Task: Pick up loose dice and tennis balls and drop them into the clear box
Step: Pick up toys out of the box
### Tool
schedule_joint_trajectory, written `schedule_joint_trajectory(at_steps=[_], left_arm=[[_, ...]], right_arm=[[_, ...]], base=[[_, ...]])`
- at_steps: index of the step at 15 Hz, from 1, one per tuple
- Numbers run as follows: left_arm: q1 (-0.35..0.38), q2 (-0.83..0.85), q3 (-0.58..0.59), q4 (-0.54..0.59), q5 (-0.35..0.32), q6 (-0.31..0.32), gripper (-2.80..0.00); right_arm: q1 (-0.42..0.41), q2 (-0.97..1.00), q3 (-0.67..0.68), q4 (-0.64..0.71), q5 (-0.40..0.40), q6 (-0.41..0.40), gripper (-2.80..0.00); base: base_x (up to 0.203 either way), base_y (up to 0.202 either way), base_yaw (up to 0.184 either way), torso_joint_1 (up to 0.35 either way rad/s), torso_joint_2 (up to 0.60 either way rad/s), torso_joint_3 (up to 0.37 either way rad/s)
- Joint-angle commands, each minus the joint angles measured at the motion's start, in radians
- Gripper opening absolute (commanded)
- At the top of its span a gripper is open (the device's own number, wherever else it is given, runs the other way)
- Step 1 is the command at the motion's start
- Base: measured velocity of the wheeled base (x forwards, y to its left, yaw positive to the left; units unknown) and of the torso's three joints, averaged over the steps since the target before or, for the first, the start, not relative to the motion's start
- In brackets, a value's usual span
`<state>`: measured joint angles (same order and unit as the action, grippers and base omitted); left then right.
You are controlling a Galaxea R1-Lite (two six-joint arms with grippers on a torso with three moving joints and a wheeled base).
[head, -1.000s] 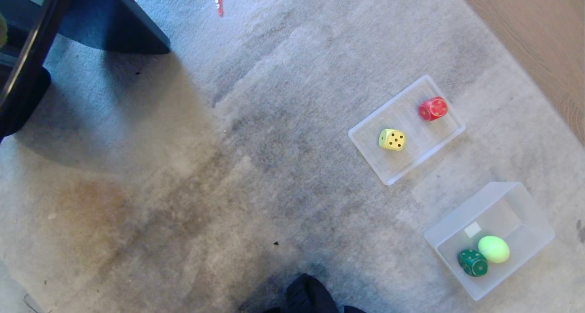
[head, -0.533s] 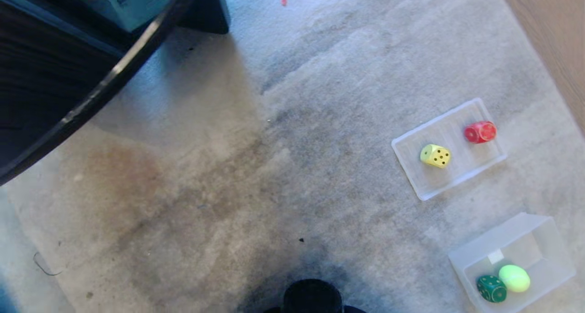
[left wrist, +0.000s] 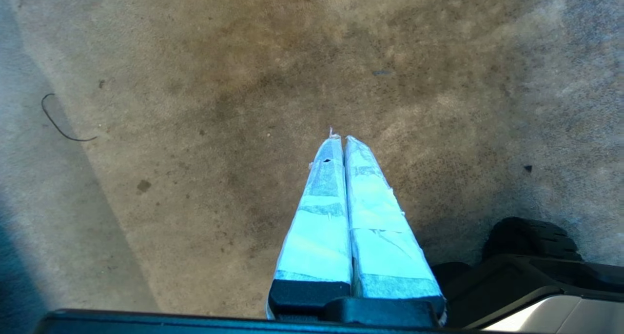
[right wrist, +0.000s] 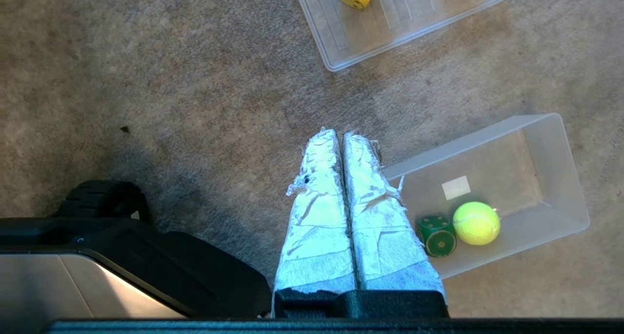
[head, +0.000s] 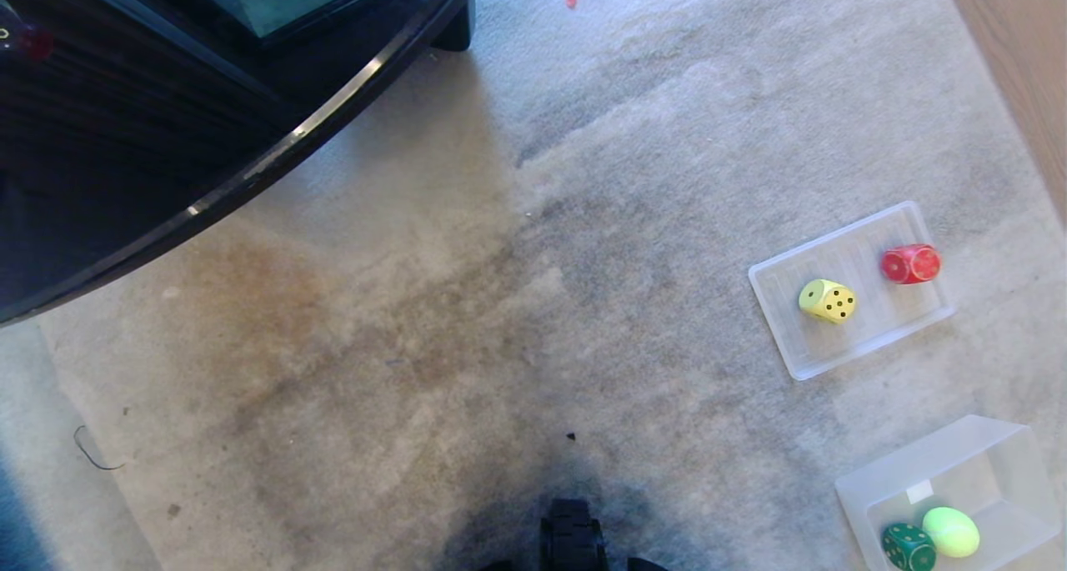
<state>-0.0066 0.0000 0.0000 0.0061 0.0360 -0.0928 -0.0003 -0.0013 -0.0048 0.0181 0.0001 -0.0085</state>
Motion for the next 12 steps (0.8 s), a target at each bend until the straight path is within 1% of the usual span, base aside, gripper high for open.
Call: schedule_joint_trajectory(at_steps=[1, 3, 5, 6, 8, 9, 11, 12], left_arm=[[0.0, 0.0, 0.0, 0.0, -0.001, 0.001, -2.8], [0.0, 0.0, 0.0, 0.0, 0.004, -0.007, -2.8], [0.0, 0.0, 0.0, 0.0, 0.004, -0.008, -2.8], [0.0, 0.0, 0.0, 0.0, 0.004, -0.008, -2.8], [0.0, 0.0, 0.0, 0.0, 0.004, -0.008, -2.8], [0.0, 0.0, 0.0, 0.0, 0.004, -0.008, -2.8], [0.0, 0.0, 0.0, 0.0, 0.004, -0.008, -2.8], [0.0, 0.0, 0.0, 0.0, 0.004, -0.008, -2.8]], right_arm=[[0.0, 0.0, 0.0, 0.0, 0.001, -0.002, -2.8], [0.002, 0.0, -0.001, 0.0, 0.001, -0.002, -2.8], [0.0, 0.0, 0.0, 0.0, -0.004, -0.025, -2.8], [0.0, 0.0, -0.009, 0.001, -0.007, -0.019, -2.8], [-0.002, 0.062, -0.092, 0.016, -0.013, -0.016, -2.8], [-0.002, 0.135, -0.137, 0.02, -0.017, -0.006, -2.8], [-0.008, 0.4, -0.24, 0.001, -0.038, 0.031, -2.8], [-0.011, 0.53, -0.275, -0.033, -0.048, 0.048, -2.8]], base=[[0.0, 0.0, 0.0, 0.0, 0.0, 0.0], [0.0, 0.0, 0.0, 0.0, 0.0, 0.0], [0.0, 0.0, 0.0, 0.0, 0.0, 0.0], [0.0, 0.0, 0.0, 0.0, 0.0, 0.0], [0.0, 0.0, 0.0, 0.0, 0.0, 0.0], [0.0, 0.0, 0.0, 0.0, 0.0, 0.0], [0.0, 0.0, 0.0, 0.0, 0.0, 0.0], [0.0, 0.0, 0.0, 0.0, 0.0, 0.0]])
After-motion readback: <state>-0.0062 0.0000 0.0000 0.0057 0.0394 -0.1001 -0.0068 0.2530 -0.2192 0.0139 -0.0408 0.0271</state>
